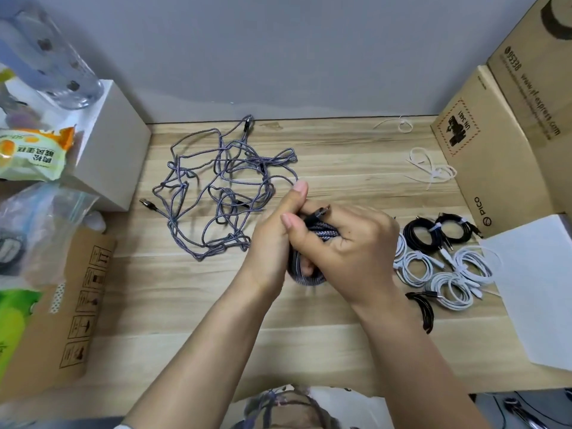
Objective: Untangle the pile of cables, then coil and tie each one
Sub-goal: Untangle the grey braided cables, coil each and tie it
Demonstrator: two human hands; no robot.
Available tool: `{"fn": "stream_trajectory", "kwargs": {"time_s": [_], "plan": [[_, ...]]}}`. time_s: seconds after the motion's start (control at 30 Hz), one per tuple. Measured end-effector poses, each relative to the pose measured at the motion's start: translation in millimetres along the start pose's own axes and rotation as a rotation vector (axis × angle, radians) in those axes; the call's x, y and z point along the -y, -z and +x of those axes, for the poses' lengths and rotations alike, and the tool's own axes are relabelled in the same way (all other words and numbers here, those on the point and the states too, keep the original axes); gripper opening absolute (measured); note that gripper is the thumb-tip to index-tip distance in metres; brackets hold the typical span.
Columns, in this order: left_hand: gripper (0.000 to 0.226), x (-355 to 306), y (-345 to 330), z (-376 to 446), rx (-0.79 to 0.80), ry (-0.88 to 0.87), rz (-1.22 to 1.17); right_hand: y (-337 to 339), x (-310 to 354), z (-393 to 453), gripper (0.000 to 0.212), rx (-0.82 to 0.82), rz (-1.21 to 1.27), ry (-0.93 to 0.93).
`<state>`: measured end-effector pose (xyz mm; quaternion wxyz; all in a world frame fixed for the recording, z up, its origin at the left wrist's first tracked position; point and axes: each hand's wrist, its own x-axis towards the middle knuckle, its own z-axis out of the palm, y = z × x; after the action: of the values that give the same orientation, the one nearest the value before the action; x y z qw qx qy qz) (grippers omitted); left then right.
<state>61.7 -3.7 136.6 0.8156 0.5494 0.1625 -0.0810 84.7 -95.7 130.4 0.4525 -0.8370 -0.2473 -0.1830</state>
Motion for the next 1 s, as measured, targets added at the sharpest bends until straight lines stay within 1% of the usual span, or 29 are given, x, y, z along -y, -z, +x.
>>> {"fn": "stream_trajectory", "kwargs": {"time_s": [0.03,0.07,0.1,0.13,0.17,0.23,0.27,0.3,0.33,0.37,0.4,0.43,0.47,0.5,0.53,0.57,0.6,0.63,0.67,0.7,0.77,0.87,0.9,0.93,1.0], "plan": [[0.058,1.1,0.8,5.8,-0.041,-0.031,-0.004,-1.2,-3.6,2.9,0.029,-0.016,0.03,-0.014],[0.054,1.2,1.2,9.7,-0.02,-0.038,-0.011,-1.2,-4.9,6.1,0.025,-0.012,0.131,-0.096],[0.049,-0.2,1.2,11.7,0.051,-0.034,-0.014,-1.3,-4.5,9.6,0.022,-0.004,0.289,-0.227],[0.045,-0.6,1.0,16.2,0.155,-0.032,-0.018,-1.6,-10.1,15.0,0.021,0.002,0.456,-0.362],[0.045,-1.2,3.0,18.1,0.245,-0.035,-0.01,-1.6,-14.3,19.6,0.024,-0.005,0.572,-0.451],[0.046,1.1,7.3,26.5,0.326,-0.062,0.054,-1.9,-29.2,30.4,0.036,0.003,0.608,-0.519],[0.039,2.7,7.9,31.6,0.326,-0.089,0.086,-3.5,-38.0,36.9,0.041,0.031,0.603,-0.526],[0.03,4.0,7.9,34.2,0.312,-0.112,0.106,-5.9,-45.8,42.1,0.042,0.094,0.606,-0.533],[0.021,6.0,7.0,39.3,0.275,-0.117,0.119,-8.4,-55.8,49.4,0.043,0.2,0.616,-0.539],[0.016,8.2,6.7,45.2,0.226,-0.101,0.113,-11.1,-67.4,58.2,0.048,0.334,0.614,-0.538],[0.016,9.6,7.3,49.6,0.174,-0.089,0.109,-13.2,-79.2,67.8,0.059,0.467,0.575,-0.528],[0.019,12.1,8.1,56.4,0.133,-0.08,0.109,-16.1,-99.0,78.0,0.073,0.553,0.504,-0.514],[0.021,14.5,10.0,60.2,0.101,-0.08,0.116,-19.0,-115.7,86.8,0.085,0.567,0.423,-0.505],[0.022,16.1,11.4,65.4,0.081,-0.075,0.114,-22.1,-138.6,96.0,0.093,0.526,0.348,-0.524],[0.023,17.5,12.5,69.6,0.064,-0.072,0.108,-24.2,-163.1,104.4,0.095,0.455,0.258,-0.564],[0.024,19.1,13.9,73.3,0.054,-0.064,0.088,-25.4,-189.9,110.8,0.086,0.36,0.146,-0.625],[0.025,20.4,15.6,76.4,0.041,-0.054,0.066,-25.1,-214.8,115.2,0.067,0.265,0.038,-0.702],[0.025,21.5,17.1,78.6,0.03,-0.043,0.043,-24.1,-237.4,117.3,0.049,0.203,-0.072,-0.783],[0.026,22.2,17.8,78.9,0.02,-0.032,0.028,-21.0,-255.2,116.9,0.04,0.199,-0.175,-0.867],[0.026,23.5,19.0,81.8,0.006,-0.016,0.014,-19.4,-271.1,116.9,0.04,0.233,-0.247,-0.944],[0.026,24.9,20.2,84.8,-0.022,0.009,0.001,-14.5,-292.8,111.8,0.051,0.323,-0.342,-1.047],[0.025,25.3,22.4,88.5,-0.048,0.029,-0.023,-13.2,-308.6,101.2,0.065,0.443,-0.414,-1.091],[0.025,24.8,23.1,89.2,-0.052,0.031,-0.033,-13.4,-310.9,98.7,0.065,0.438,-0.435,-1.073],[0.025,24.7,24.1,89.7,-0.058,0.031,-0.041,-14.5,-311.5,96.8,0.061,0.4,-0.445,-1.043],[0.026,24.8,25.8,90.0,-0.073,0.039,-0.05,-15.9,-310.1,93.2,0.045,0.25,-0.436,-0.949]]}}
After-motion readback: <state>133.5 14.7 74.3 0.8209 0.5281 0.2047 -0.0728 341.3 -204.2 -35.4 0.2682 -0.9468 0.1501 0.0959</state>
